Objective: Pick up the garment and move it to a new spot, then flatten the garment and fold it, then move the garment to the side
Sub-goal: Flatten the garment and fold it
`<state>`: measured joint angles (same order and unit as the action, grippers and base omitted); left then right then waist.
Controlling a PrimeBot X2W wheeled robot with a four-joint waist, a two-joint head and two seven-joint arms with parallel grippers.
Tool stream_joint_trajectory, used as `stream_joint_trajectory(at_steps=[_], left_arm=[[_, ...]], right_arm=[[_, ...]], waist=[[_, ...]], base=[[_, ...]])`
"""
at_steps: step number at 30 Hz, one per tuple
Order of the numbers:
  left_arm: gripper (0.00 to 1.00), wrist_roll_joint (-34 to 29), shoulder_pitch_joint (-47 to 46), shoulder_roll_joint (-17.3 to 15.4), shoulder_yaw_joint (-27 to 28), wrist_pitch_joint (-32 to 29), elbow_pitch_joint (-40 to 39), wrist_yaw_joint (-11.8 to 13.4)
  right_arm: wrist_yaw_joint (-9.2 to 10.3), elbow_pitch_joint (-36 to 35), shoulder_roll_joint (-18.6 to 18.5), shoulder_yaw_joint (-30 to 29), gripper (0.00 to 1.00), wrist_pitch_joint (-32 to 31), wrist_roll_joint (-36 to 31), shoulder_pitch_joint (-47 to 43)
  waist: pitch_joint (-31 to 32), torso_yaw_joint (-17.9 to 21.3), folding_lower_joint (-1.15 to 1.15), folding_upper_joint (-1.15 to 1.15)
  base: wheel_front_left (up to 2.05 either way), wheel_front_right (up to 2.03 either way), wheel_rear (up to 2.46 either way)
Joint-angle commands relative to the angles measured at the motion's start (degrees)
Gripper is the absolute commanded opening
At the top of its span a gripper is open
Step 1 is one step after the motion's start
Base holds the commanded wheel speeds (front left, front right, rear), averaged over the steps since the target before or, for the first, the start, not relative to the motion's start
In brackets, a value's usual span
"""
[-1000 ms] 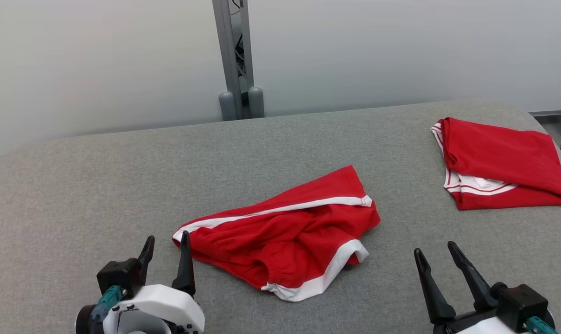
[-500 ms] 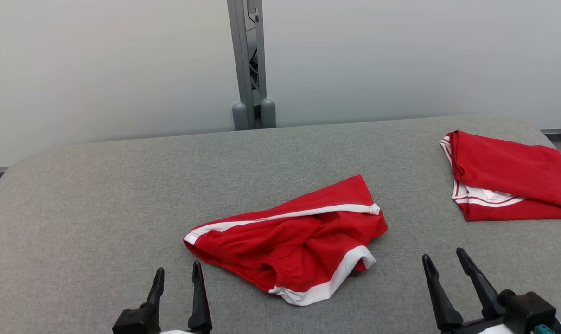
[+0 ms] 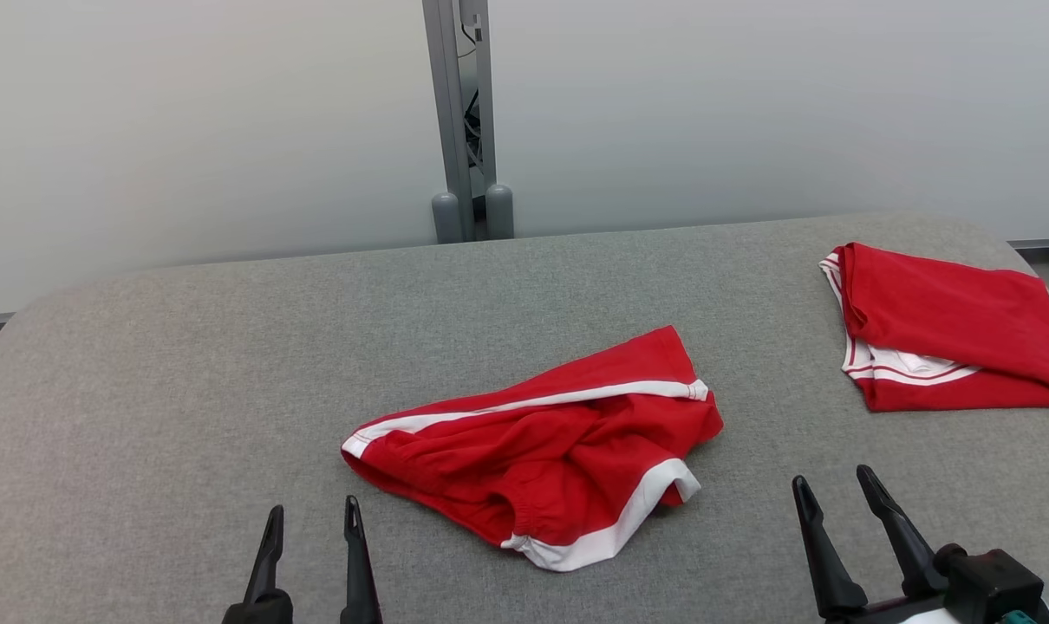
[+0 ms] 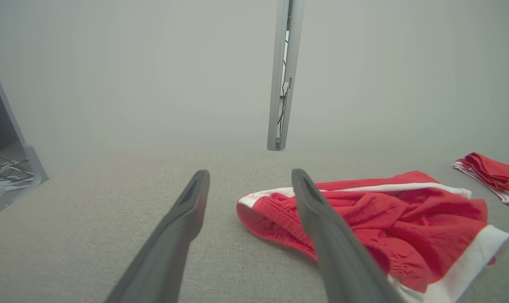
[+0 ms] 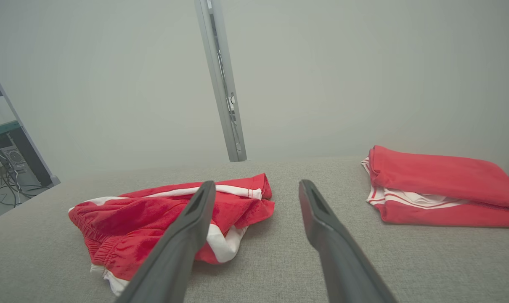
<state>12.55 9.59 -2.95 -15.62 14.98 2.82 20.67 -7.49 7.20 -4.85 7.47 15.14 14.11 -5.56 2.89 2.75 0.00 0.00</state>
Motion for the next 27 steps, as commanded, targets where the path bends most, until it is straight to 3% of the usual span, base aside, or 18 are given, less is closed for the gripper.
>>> stream_joint_trajectory(at_steps=[1, 14, 22, 24, 27], left_arm=[[1.0, -0.3, 0.1, -0.2, 0.4, 0.2, 0.2, -0.2], [1.0, 2.0, -4.8, -0.1, 1.0, 0.2, 7.9, -2.7], [1.0, 19.6, -15.8, -0.1, 1.6, 0.0, 20.9, -6.9], [1.0, 25.0, -18.9, -0.1, 1.3, -1.3, 23.1, -7.4], [1.0, 27.9, -23.4, -0.1, 0.4, -3.2, 26.6, -7.1]], right_arm=[[0.0, -0.2, -0.1, -0.2, 1.0, 0.0, -0.1, -0.6], [0.01, -0.1, 0.5, 0.2, 1.0, 0.0, 0.3, 0.5], [0.0, 0.2, -1.0, 2.4, 1.0, 0.0, 1.2, 2.4], [0.01, 0.0, -1.3, 2.4, 1.0, 0.0, 1.5, 3.0], [0.0, -0.2, -1.9, 2.6, 1.0, 0.0, 1.8, 3.6]], waist=[[0.0, 0.0, 0.0, 0.0], [-1.0, 0.4, 0.0, 0.0], [-4.2, 1.7, 0.0, 0.0], [-5.6, 1.9, 0.0, 0.0], [-7.5, 2.2, 0.0, 0.0]], base=[[0.0, 0.0, 0.0], [0.0, 0.0, 0.0], [0.0, 0.0, 0.0], [0.0, 0.0, 0.0], [0.0, 0.0, 0.0]])
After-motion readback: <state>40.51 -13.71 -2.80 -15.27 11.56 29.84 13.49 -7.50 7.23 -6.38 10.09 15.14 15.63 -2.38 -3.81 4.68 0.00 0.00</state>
